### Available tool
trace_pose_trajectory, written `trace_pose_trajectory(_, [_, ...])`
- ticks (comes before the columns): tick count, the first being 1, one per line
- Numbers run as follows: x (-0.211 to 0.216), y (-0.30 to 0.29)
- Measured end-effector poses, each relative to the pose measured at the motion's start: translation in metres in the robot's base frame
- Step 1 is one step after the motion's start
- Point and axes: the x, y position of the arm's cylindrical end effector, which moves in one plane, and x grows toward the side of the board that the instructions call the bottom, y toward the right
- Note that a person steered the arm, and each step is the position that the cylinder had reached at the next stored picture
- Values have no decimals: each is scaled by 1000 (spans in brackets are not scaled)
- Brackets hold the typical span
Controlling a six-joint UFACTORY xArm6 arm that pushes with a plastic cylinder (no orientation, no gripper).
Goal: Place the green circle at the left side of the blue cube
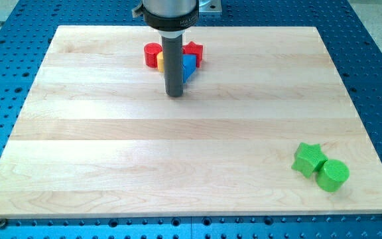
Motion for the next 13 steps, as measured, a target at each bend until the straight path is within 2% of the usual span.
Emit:
trace_pose_trajectory(1, [40, 25])
trace_pose_trajectory(3, [69, 262])
trace_pose_trajectory(4, [161, 337])
trace_pose_trajectory(5, [208, 325])
trace_pose_trajectory(6, [179, 240])
trace_pose_trajectory(7, [121, 124])
trace_pose_trajectory(8, [53, 58])
trace_pose_trajectory(9, [55, -12])
trace_pose_trajectory(10, [72, 40])
trace_pose_trajectory(11, [83, 64])
trace_pose_trajectory(12, [99, 0])
trace_pose_trajectory(13, [163, 51])
